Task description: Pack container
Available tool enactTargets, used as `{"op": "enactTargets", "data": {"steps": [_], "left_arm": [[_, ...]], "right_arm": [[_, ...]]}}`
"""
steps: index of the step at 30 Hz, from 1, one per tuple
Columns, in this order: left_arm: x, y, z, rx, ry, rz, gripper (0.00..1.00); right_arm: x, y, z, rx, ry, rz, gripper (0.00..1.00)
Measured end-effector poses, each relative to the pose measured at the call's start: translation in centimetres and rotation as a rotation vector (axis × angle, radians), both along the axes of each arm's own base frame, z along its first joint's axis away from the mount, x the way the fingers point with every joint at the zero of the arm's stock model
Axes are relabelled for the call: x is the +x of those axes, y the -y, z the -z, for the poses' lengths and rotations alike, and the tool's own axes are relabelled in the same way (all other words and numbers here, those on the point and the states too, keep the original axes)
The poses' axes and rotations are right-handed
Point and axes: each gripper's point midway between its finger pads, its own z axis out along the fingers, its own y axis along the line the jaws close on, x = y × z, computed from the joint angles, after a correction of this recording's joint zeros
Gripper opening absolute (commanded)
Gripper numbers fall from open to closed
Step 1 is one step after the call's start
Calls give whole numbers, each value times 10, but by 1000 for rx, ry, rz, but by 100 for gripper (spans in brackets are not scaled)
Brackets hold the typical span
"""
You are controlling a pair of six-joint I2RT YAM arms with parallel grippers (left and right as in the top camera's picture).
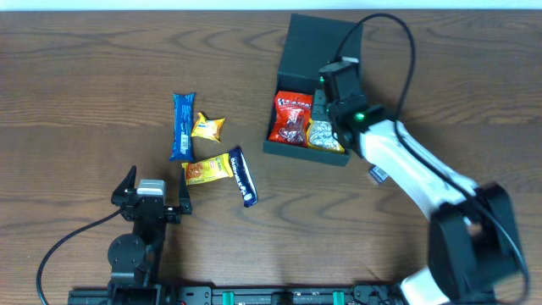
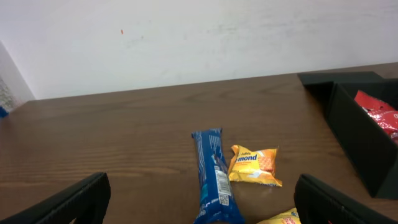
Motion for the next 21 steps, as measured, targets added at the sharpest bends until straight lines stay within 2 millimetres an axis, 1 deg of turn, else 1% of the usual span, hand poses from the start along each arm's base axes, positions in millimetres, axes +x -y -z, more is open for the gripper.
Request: {"op": "enactTargets", "data": {"steps": [2, 4, 9, 11, 14, 17, 21], "left_arm": [[0, 0, 0, 0, 0, 0, 95], [0, 0, 0, 0, 0, 0, 95], [0, 0, 0, 0, 0, 0, 95], [0, 0, 0, 0, 0, 0, 95], [0, 0, 0, 0, 0, 0, 95], [0, 0, 0, 0, 0, 0, 95], [0, 0, 0, 0, 0, 0, 95]], "right_arm": [[-16, 7, -12, -11, -26, 0, 1], [-31, 13, -16, -25, -62, 1, 1], [-65, 27, -13, -75, -174, -6, 1], [-72, 28, -14, -98, -188, -32, 1], [-82, 20, -12, -133, -213, -95, 1], [-98, 10, -7, -163, -254, -156, 1], [-117, -12, -8, -190, -268, -265, 1]]}}
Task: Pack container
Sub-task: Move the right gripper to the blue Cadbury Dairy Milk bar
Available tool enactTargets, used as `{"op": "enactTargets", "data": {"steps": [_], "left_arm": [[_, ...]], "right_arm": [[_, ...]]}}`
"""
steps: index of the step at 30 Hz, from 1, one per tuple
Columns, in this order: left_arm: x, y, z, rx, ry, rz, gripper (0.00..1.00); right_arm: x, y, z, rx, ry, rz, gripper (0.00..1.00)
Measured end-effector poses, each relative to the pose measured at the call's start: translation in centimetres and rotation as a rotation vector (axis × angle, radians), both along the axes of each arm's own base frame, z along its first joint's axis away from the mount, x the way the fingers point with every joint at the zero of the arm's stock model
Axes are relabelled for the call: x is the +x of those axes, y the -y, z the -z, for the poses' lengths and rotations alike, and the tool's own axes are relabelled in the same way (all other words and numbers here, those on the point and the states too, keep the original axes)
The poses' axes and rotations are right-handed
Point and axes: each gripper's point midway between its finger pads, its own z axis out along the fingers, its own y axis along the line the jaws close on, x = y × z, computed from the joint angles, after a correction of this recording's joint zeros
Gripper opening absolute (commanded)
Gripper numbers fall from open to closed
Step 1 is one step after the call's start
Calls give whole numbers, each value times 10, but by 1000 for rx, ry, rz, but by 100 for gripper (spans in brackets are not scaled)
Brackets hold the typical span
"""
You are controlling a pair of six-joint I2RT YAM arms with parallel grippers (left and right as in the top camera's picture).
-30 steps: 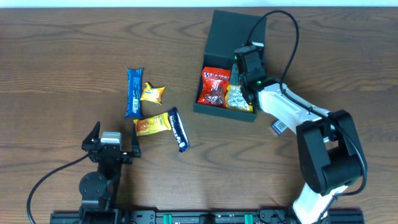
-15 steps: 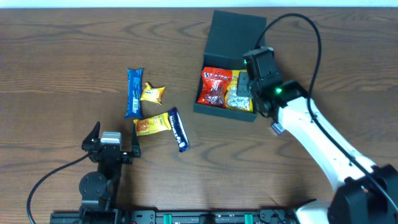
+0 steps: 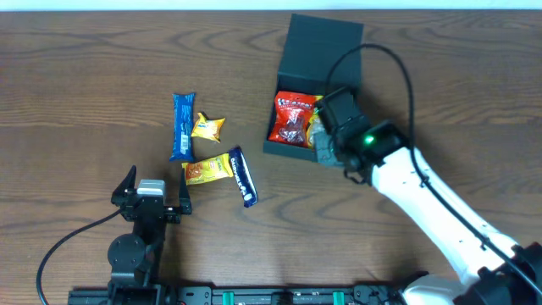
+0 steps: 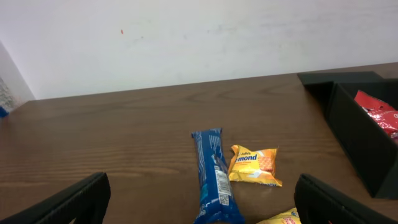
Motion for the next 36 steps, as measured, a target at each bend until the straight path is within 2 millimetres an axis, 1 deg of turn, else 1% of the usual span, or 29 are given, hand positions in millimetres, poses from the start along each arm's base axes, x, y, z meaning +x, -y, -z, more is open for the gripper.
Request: {"op": "enactTargets", "data": {"steps": [1, 4, 7, 12, 17, 19, 23, 24, 26, 29, 31, 33, 34, 35, 36], "left_arm": [[0, 0, 0, 0, 0, 0, 95], [0, 0, 0, 0, 0, 0, 95], [0, 0, 0, 0, 0, 0, 95], [0, 0, 0, 0, 0, 0, 95], [0, 0, 0, 0, 0, 0, 95], [0, 0, 0, 0, 0, 0, 96], [0, 0, 0, 0, 0, 0, 95], [0, 0, 0, 0, 0, 0, 95], [0, 0, 0, 0, 0, 0, 95], [0, 0, 0, 0, 0, 0, 95], [0, 0, 0, 0, 0, 0, 95], [0, 0, 0, 0, 0, 0, 95], [0, 0, 0, 0, 0, 0, 95], [0, 0, 0, 0, 0, 0, 95], [0, 0, 0, 0, 0, 0, 95]], "right_arm": [[-8, -10, -2, 3, 4, -43, 1], [-23, -26, -8, 16, 12, -113, 1], [-31, -36, -11, 27, 14, -144, 1], [-42, -51, -11, 42, 7, -179, 1], [-57, -72, -11, 70, -1, -237, 1], [-67, -83, -11, 83, -10, -270, 1], [-81, -103, -13, 110, -3, -321, 1], [-83, -107, -14, 119, 2, -330, 1], [-86, -118, -17, 140, 20, -353, 8], [-88, -132, -23, 185, 45, -362, 11], [-88, -142, -28, 222, 67, -362, 16], [-86, -147, -31, 251, 81, -350, 23], [-84, -149, -33, 263, 89, -344, 22], [-82, -151, -35, 275, 97, -335, 19], [-81, -153, -36, 282, 103, -335, 20]]}}
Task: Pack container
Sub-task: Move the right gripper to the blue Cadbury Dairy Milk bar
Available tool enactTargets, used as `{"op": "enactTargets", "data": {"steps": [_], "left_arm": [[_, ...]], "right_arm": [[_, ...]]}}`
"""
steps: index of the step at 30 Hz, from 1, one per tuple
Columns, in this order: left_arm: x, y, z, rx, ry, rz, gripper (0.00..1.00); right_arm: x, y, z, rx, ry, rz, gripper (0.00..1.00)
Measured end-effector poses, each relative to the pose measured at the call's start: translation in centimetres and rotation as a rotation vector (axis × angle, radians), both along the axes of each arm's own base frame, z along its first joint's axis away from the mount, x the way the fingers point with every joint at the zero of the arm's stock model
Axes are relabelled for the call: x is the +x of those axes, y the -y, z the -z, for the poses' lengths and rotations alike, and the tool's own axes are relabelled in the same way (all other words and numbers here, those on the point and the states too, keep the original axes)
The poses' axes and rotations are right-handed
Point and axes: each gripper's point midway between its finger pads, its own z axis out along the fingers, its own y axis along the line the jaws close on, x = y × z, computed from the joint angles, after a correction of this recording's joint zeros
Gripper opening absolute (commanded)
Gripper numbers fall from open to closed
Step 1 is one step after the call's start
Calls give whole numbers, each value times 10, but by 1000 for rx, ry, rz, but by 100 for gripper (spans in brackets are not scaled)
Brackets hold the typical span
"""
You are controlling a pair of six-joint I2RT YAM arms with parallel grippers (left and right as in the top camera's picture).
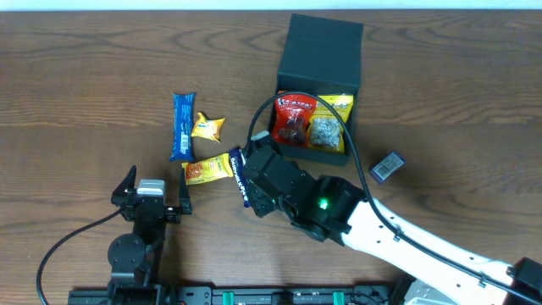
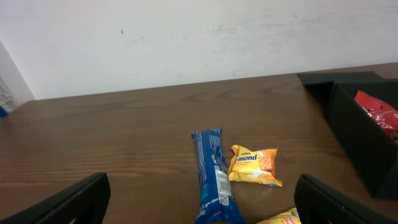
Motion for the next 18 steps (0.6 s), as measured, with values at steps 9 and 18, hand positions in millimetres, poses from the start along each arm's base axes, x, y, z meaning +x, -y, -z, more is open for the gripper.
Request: {"op": "enactTargets", "data": {"steps": [9, 18], "left_arm": [[0, 0, 0, 0, 0, 0, 95], [0, 0, 0, 0, 0, 0, 95]], "right_arm": [[8, -17, 10, 8, 21, -54, 50], [47, -12, 44, -11, -10, -1, 56]]}}
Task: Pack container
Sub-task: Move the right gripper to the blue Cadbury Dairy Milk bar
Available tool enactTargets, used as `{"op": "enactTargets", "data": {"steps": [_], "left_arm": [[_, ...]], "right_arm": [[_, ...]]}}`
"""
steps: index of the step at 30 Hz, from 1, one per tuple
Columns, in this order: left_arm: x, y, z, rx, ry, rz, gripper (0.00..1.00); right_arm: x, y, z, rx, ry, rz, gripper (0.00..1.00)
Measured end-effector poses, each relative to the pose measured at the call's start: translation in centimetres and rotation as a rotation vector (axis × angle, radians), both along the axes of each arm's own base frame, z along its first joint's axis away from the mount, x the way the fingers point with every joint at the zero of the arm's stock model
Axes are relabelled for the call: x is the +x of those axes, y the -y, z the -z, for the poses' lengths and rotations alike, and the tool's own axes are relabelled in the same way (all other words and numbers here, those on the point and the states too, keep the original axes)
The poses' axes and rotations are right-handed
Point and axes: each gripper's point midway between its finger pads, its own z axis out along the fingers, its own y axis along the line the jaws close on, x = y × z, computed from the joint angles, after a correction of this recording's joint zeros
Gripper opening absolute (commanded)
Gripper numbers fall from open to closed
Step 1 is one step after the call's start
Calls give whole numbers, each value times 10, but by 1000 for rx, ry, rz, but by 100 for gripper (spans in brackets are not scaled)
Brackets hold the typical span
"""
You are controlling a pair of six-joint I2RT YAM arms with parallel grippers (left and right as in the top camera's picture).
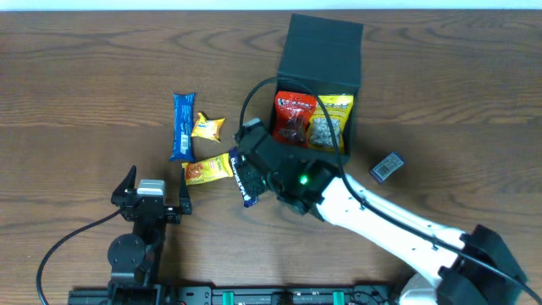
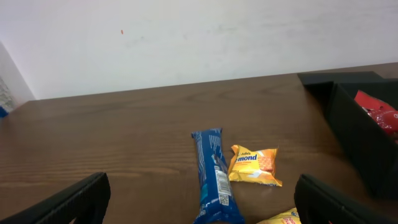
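Note:
The black box [image 1: 320, 41] stands open at the back with a red packet [image 1: 291, 117] and a yellow packet [image 1: 329, 123] inside. A dark blue bar [image 1: 247, 193] lies in front of it, and my right gripper [image 1: 248, 163] is over its upper end; its jaws are hidden by the wrist. A blue bar [image 1: 182, 125] [image 2: 214, 177], a small yellow packet [image 1: 207, 127] [image 2: 253, 165] and a second yellow packet [image 1: 206, 171] lie to the left. My left gripper [image 1: 151, 203] [image 2: 199, 205] rests open at the front left, holding nothing.
A small grey packet [image 1: 388, 166] lies right of the box. The right arm's cable loops over the box's front left corner. The box wall [image 2: 360, 140] shows at the right edge of the left wrist view.
My right gripper has shifted a little up and left, from beside the dark blue bar's lower part to over its upper end. The left arm and the snacks have not moved.
My right gripper was over the box's right half by the yellow packet, then at the box's front right edge. Later it was out of the box, near the dark blue bar, with both packets showing inside. Now it is over that bar.

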Motion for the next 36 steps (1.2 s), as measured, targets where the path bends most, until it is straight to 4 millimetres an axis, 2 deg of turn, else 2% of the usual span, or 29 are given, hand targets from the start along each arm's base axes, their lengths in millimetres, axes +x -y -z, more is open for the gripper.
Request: {"op": "enactTargets", "data": {"steps": [6, 10, 17, 29, 36], "left_arm": [[0, 0, 0, 0, 0, 0, 95], [0, 0, 0, 0, 0, 0, 96], [0, 0, 0, 0, 0, 0, 95], [0, 0, 0, 0, 0, 0, 95], [0, 0, 0, 0, 0, 0, 95]], "right_arm": [[20, 4, 7, 49, -29, 9, 64], [19, -1, 22, 58, -80, -10, 67], [12, -6, 55, 31, -166, -33, 64], [8, -15, 58, 44, -167, -58, 60], [-2, -19, 88, -7, -210, -74, 56]]}}
